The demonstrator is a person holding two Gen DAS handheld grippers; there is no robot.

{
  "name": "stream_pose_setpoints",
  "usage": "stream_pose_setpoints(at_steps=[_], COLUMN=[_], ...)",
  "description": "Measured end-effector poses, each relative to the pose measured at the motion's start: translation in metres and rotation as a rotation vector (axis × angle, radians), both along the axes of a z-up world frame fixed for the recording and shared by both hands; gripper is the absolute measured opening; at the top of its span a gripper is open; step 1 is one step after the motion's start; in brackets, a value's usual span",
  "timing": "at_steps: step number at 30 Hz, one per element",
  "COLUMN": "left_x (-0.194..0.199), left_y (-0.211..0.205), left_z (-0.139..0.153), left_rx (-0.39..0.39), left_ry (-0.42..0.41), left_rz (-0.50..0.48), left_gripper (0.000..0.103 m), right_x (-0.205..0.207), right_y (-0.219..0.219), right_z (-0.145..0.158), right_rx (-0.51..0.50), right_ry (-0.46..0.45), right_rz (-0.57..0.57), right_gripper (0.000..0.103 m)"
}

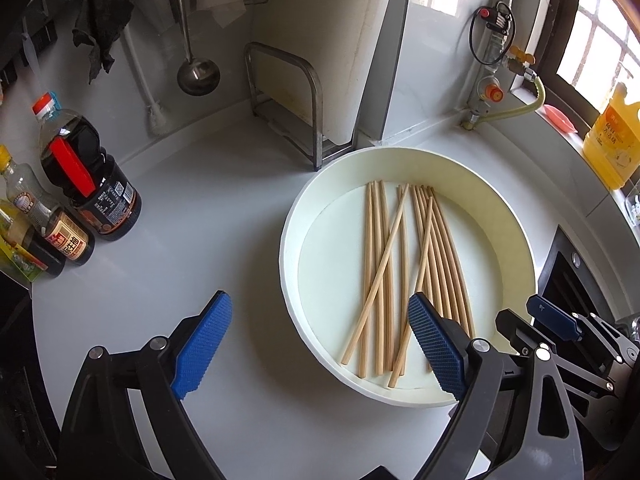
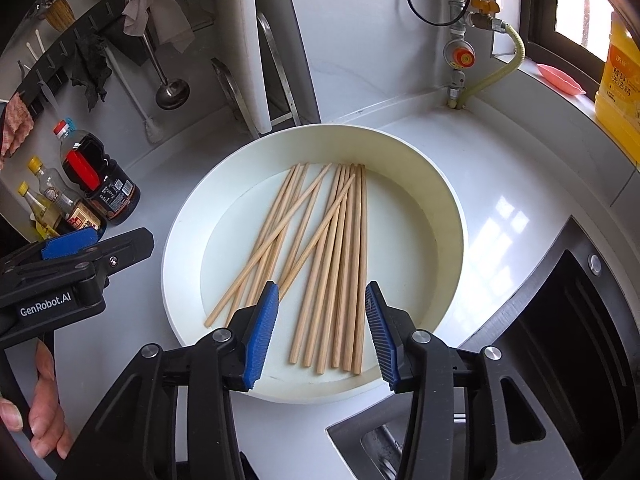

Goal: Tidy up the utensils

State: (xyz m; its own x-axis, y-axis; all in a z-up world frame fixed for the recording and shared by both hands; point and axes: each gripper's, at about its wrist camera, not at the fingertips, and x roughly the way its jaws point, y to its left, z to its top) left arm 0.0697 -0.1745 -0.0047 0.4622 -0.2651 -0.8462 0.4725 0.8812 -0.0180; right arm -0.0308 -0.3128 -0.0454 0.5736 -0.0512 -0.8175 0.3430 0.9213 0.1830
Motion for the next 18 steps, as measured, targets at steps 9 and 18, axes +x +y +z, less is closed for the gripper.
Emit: stream_pose_setpoints(at_steps=[9,18], left_x=[-0.004,-0.005], left_y=[0.008,0.012], left_z=[0.008,0.008], left_rx=[0.0,0.008], left_ry=[-0.031,-0.041], left_rz=[0.017,0.024], left_gripper=[0.094,0.095], right_x=[-0.001,0.0], right_y=[0.006,0.009], right_z=[0.005,0.009], right_rx=[-0.011,-0.017], right_ry=[-0.005,-0.006], right_rz=[-0.001,-0.002], right_gripper=[0.045,0.047])
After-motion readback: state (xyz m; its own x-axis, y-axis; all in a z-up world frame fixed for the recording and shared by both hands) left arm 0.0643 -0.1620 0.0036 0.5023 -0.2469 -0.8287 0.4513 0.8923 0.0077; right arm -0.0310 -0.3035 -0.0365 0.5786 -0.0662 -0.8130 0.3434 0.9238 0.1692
